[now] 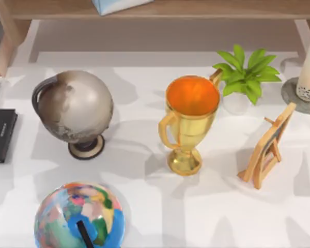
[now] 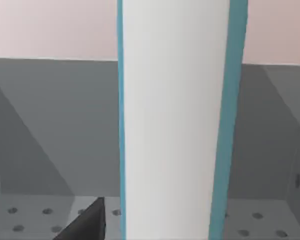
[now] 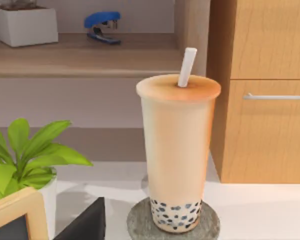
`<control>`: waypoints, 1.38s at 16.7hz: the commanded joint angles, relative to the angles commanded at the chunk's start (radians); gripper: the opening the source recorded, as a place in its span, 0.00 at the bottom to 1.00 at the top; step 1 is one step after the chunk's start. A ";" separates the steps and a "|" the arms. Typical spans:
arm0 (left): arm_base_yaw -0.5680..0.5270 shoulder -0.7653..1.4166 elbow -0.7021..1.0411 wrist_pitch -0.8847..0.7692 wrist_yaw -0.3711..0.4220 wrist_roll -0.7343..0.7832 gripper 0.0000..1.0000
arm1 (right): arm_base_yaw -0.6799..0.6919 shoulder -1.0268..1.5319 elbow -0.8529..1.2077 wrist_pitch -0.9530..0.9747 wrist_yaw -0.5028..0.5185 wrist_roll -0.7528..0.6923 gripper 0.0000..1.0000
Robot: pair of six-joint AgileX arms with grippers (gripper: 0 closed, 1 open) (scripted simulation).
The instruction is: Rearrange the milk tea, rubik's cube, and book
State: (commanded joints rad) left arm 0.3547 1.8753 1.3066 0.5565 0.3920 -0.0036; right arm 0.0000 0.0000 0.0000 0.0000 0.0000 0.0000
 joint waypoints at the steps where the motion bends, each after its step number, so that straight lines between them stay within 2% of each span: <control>1: 0.009 0.048 0.033 0.014 0.010 0.000 1.00 | 0.000 0.000 0.000 0.000 0.000 0.000 1.00; 8: 0.026 0.131 0.094 0.040 0.028 0.000 1.00 | 0.000 0.000 0.000 0.000 0.000 0.000 1.00; 11: 0.019 0.138 0.104 0.034 0.023 0.000 1.00 | 0.000 0.000 0.000 0.000 0.000 0.000 1.00; 17: 0.001 0.224 0.234 -0.007 0.005 -0.001 1.00 | 0.000 0.000 0.000 0.000 0.000 0.000 1.00; 21: -0.001 0.231 0.245 -0.010 0.003 -0.001 1.00 | 0.000 0.000 0.000 0.000 0.000 0.000 1.00; 23: -0.001 0.231 0.245 -0.010 0.003 -0.001 0.85 | 0.000 0.000 0.000 0.000 0.000 0.000 1.00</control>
State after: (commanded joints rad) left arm 0.3540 2.1066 1.5513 0.5460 0.3951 -0.0050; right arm 0.0000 0.0000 0.0000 0.0000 0.0000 0.0000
